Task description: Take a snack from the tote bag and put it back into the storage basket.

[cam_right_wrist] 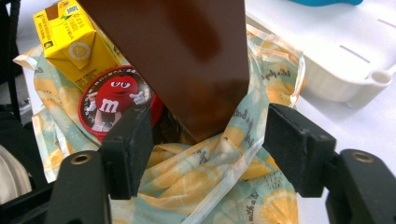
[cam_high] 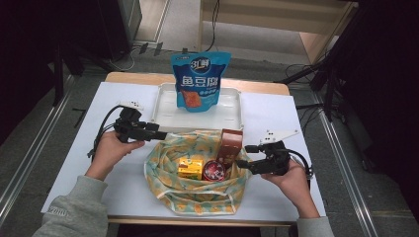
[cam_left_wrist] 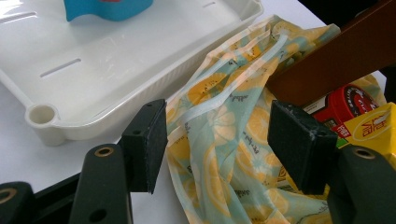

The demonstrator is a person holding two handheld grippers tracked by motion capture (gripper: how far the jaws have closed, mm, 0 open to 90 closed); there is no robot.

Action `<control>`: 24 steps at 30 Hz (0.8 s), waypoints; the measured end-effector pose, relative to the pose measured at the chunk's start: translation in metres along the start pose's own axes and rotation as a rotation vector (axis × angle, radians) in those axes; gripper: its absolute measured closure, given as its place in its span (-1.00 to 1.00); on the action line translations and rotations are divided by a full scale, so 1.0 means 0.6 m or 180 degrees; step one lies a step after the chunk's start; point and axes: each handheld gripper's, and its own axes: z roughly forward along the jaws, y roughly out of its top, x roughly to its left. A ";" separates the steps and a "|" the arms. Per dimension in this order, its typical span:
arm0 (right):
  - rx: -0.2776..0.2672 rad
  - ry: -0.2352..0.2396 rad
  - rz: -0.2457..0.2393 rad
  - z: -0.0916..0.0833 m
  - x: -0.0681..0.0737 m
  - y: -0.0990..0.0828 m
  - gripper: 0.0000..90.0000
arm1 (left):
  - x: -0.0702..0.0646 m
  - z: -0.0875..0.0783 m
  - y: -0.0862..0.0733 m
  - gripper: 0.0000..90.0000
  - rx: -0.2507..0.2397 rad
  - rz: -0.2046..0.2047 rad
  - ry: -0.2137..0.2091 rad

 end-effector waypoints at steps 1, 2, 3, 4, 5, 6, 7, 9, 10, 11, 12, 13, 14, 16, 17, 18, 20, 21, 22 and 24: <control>0.0001 -0.0005 -0.0012 0.000 0.001 0.002 -0.28 | 0.000 0.000 0.000 -0.15 0.0003 0.0004 -0.0002; -0.0004 0.0002 -0.0028 0.000 0.003 0.004 -0.30 | -0.001 0.000 0.000 -0.15 0.0001 0.0000 -0.0003; 0.0003 -0.0011 -0.0027 0.000 0.004 0.006 -0.33 | -0.001 0.000 0.000 -0.15 0.0000 0.0003 0.0002; -0.0003 -0.0010 -0.0040 0.001 0.005 0.007 -0.34 | -0.001 0.000 0.000 -0.15 0.0007 0.0008 0.0006; 0.0013 -0.0021 -0.0043 0.001 0.007 0.009 -0.36 | -0.001 0.001 0.000 -0.15 0.0011 0.0010 0.0005; 0.0023 -0.0029 -0.0045 0.001 0.008 0.012 -0.37 | 0.000 0.000 0.000 -0.15 0.0013 0.0009 0.0004; 0.0014 -0.0031 -0.0057 0.001 0.008 0.013 -0.37 | 0.000 0.000 0.000 -0.15 0.0013 0.0010 0.0006; 0.0002 -0.0027 -0.0048 0.002 0.009 0.017 -0.37 | 0.000 0.000 0.000 -0.15 0.0010 0.0019 0.0013; 0.0004 -0.0024 -0.0050 0.002 0.010 0.019 -0.38 | 0.000 0.000 0.000 -0.15 0.0010 0.0016 0.0017; 0.0000 -0.0025 -0.0069 0.003 0.011 0.020 -0.38 | 0.000 0.000 0.001 -0.15 0.0014 0.0018 0.0020; -0.0004 -0.0023 -0.0087 0.003 0.012 0.022 -0.38 | 0.000 0.000 0.001 -0.15 0.0015 0.0018 0.0020; -0.0002 -0.0021 -0.0083 0.003 0.013 0.024 -0.38 | 0.000 0.000 0.001 -0.15 0.0014 0.0017 0.0017; -0.0003 -0.0019 -0.0095 0.003 0.014 0.026 -0.38 | 0.000 0.000 0.001 -0.15 0.0013 0.0016 0.0019; -0.0007 -0.0001 -0.0093 0.004 0.015 0.030 -0.39 | 0.000 0.000 0.000 -0.15 0.0012 0.0012 0.0018; -0.0009 0.0009 -0.0092 0.003 0.016 0.032 -0.39 | 0.000 -0.001 0.000 -0.15 0.0018 0.0008 0.0029; -0.0016 0.0013 -0.0085 0.003 0.016 0.033 -0.40 | 0.000 -0.001 0.001 -0.15 0.0027 0.0027 0.0057; -0.0019 0.0017 -0.0064 0.002 0.018 0.039 -0.40 | 0.001 -0.003 0.001 -0.15 0.0002 0.0010 0.0015; -0.0038 0.0021 -0.0091 0.003 0.017 0.041 -0.41 | 0.002 -0.004 0.001 -0.15 -0.0001 0.0012 0.0017; -0.0042 0.0013 -0.0090 0.003 0.018 0.044 -0.41 | 0.002 -0.004 0.001 -0.15 -0.0002 0.0016 0.0018; -0.0049 0.0025 -0.0106 0.004 0.020 0.049 -0.41 | 0.002 -0.005 0.000 -0.15 -0.0008 -0.0001 0.0022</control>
